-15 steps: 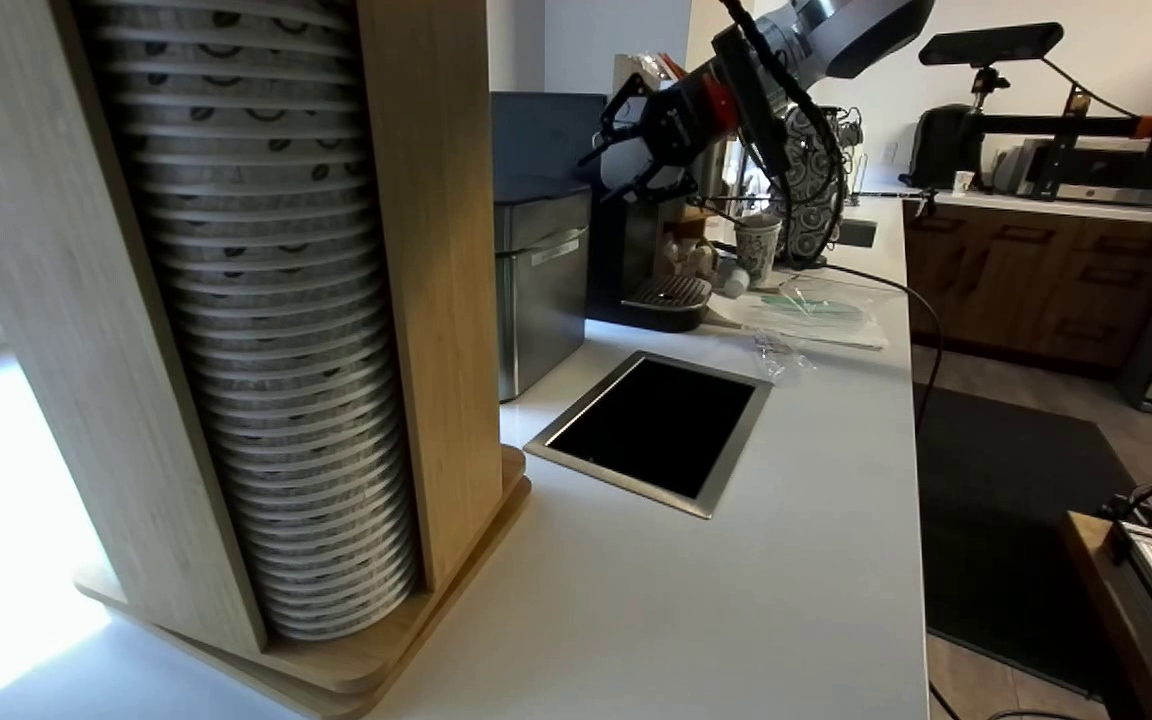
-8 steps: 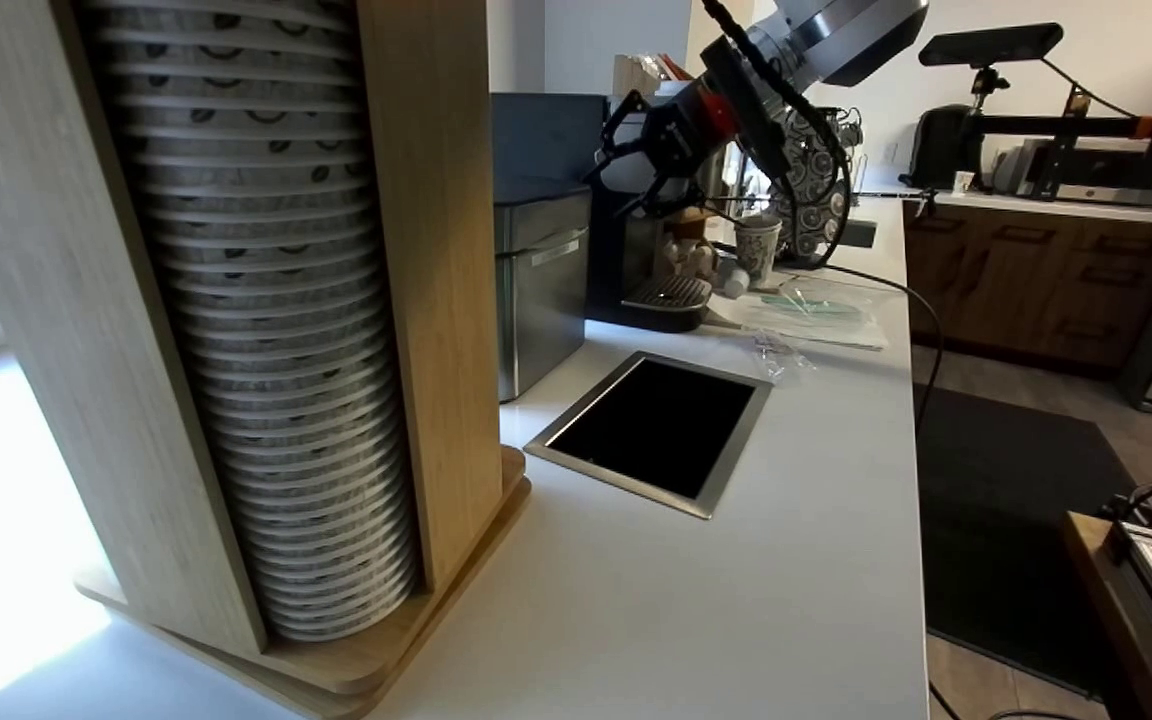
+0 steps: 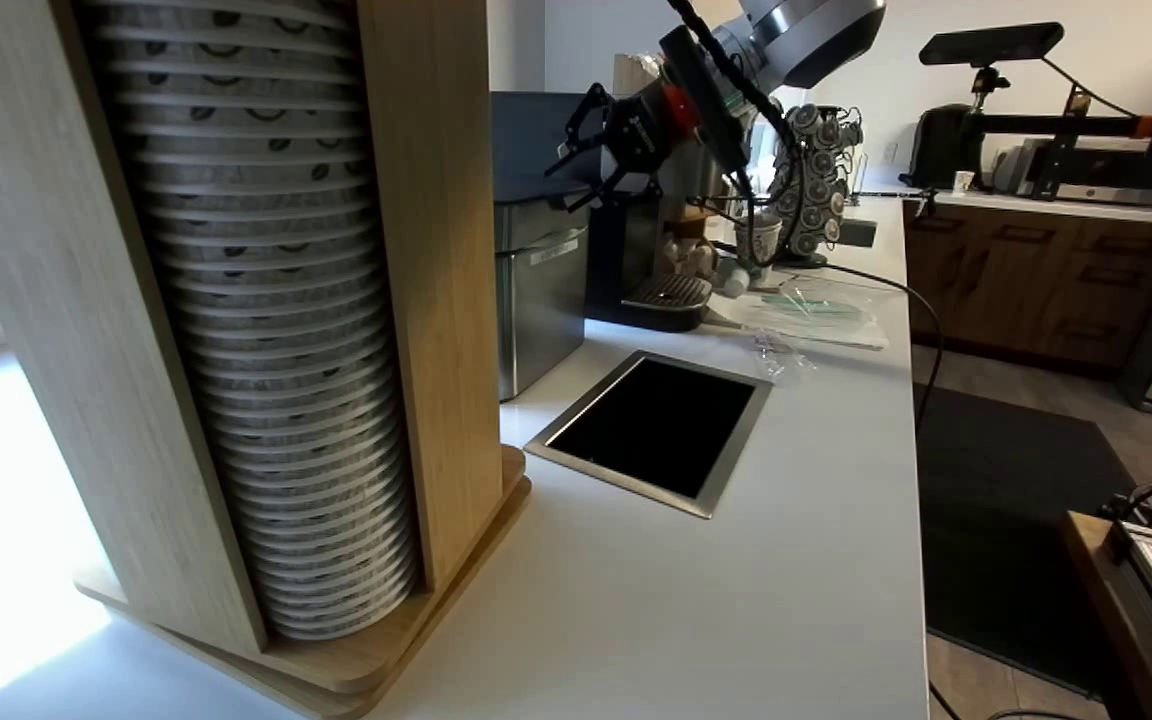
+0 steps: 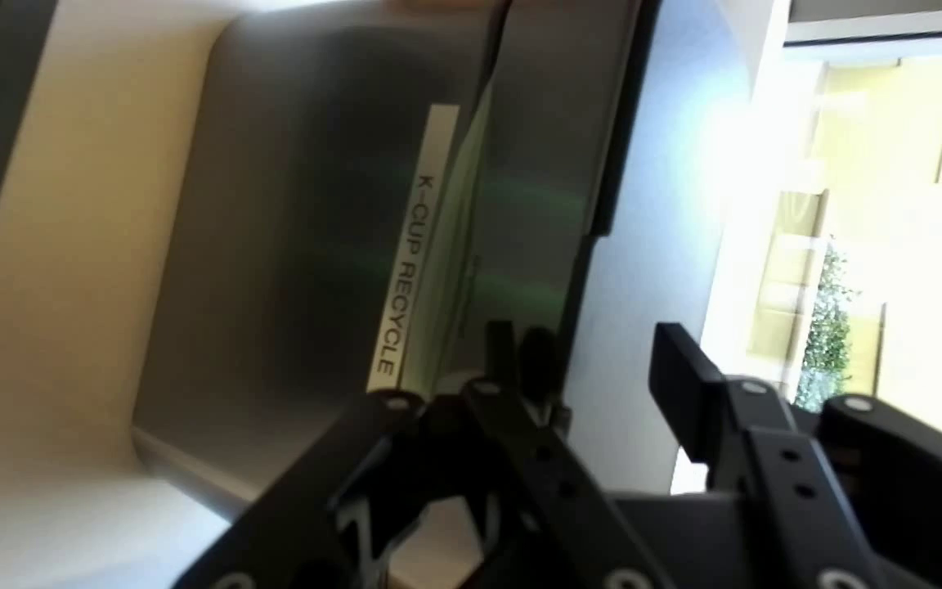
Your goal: Open the bin
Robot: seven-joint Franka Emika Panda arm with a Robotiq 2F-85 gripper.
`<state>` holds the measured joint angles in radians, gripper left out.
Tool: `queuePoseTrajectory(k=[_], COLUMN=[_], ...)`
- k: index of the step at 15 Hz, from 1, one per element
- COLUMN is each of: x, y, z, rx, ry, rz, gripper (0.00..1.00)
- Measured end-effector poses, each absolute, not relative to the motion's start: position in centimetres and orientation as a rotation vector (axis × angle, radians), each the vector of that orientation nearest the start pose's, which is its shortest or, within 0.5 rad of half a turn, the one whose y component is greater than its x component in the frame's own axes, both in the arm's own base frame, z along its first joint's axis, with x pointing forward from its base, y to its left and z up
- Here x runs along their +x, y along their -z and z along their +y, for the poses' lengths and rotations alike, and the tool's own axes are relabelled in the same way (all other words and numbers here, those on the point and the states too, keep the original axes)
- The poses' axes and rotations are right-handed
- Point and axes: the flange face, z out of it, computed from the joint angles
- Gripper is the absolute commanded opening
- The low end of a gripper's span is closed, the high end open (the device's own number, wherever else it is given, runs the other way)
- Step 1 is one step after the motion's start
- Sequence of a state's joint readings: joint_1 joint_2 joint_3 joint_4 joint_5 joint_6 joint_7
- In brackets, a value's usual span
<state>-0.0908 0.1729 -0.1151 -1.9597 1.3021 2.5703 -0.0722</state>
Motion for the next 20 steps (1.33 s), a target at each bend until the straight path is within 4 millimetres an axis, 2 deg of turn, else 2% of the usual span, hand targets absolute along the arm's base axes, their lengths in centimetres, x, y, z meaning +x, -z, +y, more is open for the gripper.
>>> queuePoseTrajectory(k=[7, 12, 13, 15, 17, 18, 20], x=[61.5, 62.0, 62.1, 62.1, 62.1, 62.1, 62.1], y=[-43.2, -45.1, -45.5, -46.1, -46.2, -46.2, -46.2], z=[-13.6, -13.8, -13.9, -14.0, -14.1, -14.2, -14.3], rx=[-1.865, -1.846, -1.840, -1.830, -1.827, -1.827, -1.829], ry=[0.591, 0.635, 0.644, 0.656, 0.662, 0.665, 0.667], rz=[1.183, 1.152, 1.146, 1.137, 1.135, 1.134, 1.131], gripper=[0.53, 0.53, 0.32, 0.22, 0.05, 0.00, 0.01])
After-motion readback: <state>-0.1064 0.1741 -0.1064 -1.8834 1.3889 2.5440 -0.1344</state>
